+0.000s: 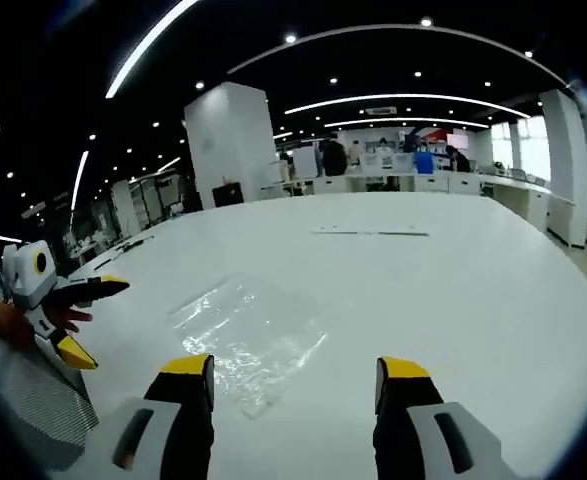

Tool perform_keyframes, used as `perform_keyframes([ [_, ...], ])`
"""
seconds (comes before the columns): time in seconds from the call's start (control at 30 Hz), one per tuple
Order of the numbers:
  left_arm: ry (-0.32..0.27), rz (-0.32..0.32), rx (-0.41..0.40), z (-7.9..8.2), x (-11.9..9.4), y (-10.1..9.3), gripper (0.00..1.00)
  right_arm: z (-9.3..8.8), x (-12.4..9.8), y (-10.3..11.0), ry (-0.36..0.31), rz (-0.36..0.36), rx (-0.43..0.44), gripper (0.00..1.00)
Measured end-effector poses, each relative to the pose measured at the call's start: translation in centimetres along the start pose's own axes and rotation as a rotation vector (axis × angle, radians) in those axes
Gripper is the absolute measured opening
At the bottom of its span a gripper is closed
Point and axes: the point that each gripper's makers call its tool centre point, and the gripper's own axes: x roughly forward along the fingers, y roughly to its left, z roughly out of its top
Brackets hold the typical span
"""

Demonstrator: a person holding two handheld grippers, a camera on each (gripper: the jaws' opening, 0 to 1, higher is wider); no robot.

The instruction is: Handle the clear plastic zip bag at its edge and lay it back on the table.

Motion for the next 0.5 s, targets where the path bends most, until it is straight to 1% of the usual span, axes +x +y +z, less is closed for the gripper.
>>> perform_keyframes([
  [0.07, 0.002, -0.002, 0.002, 0.0, 0.0, -0.2, 0.99, 0.1, 0.2, -0.2, 0.002, 0.003, 0.003, 0.58],
  [0.3, 0.006, -0.023, 0.013, 0.0, 0.1, -0.9, 0.99, 0.3, 1.4, -0.7, 0.027, 0.021, 0.004, 0.51],
  [0.33, 0.006, -0.025, 0.012, 0.0, 0.1, -1.0, 0.99, 0.2, 1.7, -1.0, 0.034, 0.022, 0.004, 0.50],
  [0.5, 0.017, -0.029, 0.010, -0.3, 0.2, -1.0, 0.98, -0.6, 3.0, -1.2, 0.059, 0.039, 0.018, 0.43],
])
